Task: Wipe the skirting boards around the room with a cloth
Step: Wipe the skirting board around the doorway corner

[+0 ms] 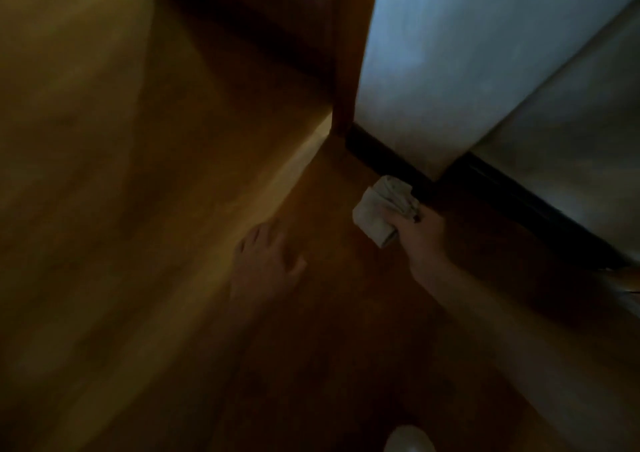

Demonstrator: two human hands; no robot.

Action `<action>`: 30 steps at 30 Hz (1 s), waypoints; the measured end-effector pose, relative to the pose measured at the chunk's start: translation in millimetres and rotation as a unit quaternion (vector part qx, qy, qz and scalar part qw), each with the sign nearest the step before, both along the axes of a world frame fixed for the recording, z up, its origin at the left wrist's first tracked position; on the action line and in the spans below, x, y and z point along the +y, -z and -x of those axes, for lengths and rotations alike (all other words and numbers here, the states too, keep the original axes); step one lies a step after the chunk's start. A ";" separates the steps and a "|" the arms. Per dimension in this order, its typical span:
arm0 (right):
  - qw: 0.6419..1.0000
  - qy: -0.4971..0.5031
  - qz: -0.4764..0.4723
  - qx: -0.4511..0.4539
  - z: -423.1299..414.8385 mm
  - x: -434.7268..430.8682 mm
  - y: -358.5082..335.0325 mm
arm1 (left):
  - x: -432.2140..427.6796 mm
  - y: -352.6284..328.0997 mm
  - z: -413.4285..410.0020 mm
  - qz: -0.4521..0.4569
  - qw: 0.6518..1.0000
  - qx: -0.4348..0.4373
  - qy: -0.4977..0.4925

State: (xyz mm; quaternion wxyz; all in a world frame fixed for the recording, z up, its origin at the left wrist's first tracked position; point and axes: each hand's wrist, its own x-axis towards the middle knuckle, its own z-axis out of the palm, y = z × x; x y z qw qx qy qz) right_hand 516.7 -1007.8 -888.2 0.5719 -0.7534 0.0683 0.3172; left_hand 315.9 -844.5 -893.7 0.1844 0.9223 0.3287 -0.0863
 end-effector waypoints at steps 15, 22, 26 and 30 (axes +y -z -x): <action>0.946 -0.040 0.117 -0.301 -16.5 46.2 97.8 | 59.6 124.3 10.2 -0.065 0.988 -0.117 -0.072; 0.940 0.021 0.101 -0.325 -26.5 95.1 101.5 | 63.1 131.4 7.7 -0.092 0.978 -0.134 -0.134; 0.926 0.031 0.143 -0.348 -38.4 122.4 103.1 | 64.4 130.2 7.8 -0.097 0.979 -0.121 -0.129; 0.922 0.057 0.166 -0.344 -41.1 118.2 110.8 | 66.2 132.8 7.7 -0.098 0.980 -0.114 -0.130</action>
